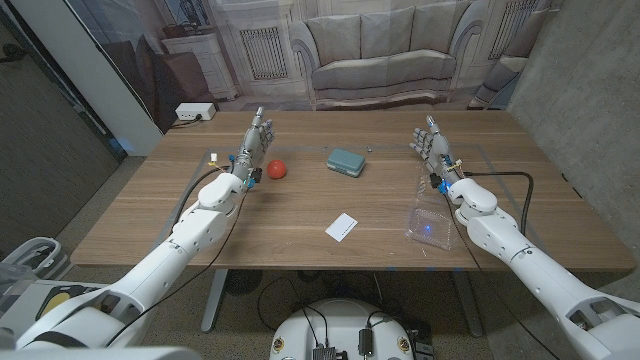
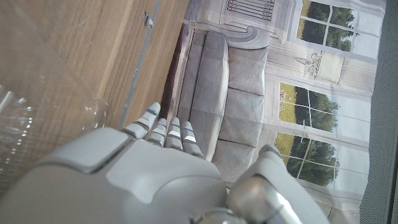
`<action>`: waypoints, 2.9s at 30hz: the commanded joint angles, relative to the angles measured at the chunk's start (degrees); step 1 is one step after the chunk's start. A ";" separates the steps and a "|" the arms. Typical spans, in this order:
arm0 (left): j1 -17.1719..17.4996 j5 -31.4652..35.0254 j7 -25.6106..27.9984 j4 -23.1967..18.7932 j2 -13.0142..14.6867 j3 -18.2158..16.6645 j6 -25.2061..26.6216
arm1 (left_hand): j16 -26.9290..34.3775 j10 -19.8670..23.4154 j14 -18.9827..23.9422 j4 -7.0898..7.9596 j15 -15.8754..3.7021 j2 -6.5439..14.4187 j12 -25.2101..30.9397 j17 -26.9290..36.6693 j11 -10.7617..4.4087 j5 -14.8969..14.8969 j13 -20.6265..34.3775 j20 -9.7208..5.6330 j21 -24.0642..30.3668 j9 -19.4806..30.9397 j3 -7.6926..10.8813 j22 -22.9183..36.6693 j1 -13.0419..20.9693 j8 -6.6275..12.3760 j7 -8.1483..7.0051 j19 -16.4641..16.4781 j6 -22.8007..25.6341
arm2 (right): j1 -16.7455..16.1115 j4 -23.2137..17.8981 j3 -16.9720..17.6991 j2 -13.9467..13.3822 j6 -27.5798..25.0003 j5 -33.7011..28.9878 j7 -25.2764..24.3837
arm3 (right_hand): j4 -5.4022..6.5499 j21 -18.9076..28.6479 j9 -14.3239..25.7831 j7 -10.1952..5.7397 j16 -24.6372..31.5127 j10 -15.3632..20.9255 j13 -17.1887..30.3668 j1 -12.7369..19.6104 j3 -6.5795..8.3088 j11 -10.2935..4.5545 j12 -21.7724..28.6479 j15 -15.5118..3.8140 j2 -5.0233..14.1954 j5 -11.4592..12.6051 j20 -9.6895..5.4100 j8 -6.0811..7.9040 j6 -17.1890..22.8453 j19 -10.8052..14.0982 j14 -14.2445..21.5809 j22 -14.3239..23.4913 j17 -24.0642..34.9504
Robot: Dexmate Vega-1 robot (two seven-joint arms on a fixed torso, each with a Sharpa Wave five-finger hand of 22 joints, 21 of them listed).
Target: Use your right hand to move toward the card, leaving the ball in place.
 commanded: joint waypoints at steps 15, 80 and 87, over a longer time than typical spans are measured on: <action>-1.14 0.46 -0.17 -0.83 0.51 0.49 1.53 | 0.75 0.70 0.51 -0.41 0.21 0.98 0.56 0.05 0.13 0.77 0.16 -2.21 0.61 0.11 0.51 0.08 1.34 0.78 0.24 -0.13 0.77 | -2.37 -2.10 0.89 -0.76 4.89 -0.07 2.20 | -0.33 -0.40 0.14 -0.50 0.45 1.25 0.31 0.57 0.48 0.08 0.45 0.22 0.35 0.20 -1.35 0.51 1.04 0.65 0.79 0.12 0.19; 2.63 0.06 -2.03 -4.76 3.74 -1.07 -0.87 | 0.76 2.44 1.87 -1.24 0.29 2.60 0.81 0.08 0.19 0.88 0.18 -1.52 0.83 0.15 0.60 0.11 3.43 1.04 0.19 0.77 2.73 | -12.89 -16.43 2.35 -4.66 13.93 -4.91 1.11 | -1.04 -1.82 0.17 -1.30 0.44 3.27 0.33 1.57 0.58 -1.11 0.85 -0.03 1.13 -0.41 -1.16 0.67 2.34 1.67 1.94 0.17 0.16; 2.26 -0.22 -2.58 -4.46 3.53 -0.89 -0.72 | 0.73 2.46 1.89 -1.29 0.28 2.69 0.77 0.09 0.24 0.87 0.18 -1.50 0.82 0.15 0.56 0.12 3.56 0.98 0.13 0.78 2.72 | -13.72 -17.40 2.61 -5.06 14.36 -4.97 1.28 | -1.13 -1.98 0.17 -1.31 0.48 3.28 0.34 1.70 0.59 -1.21 0.82 -0.10 1.18 -0.47 -1.09 0.62 2.29 1.74 2.16 0.18 0.15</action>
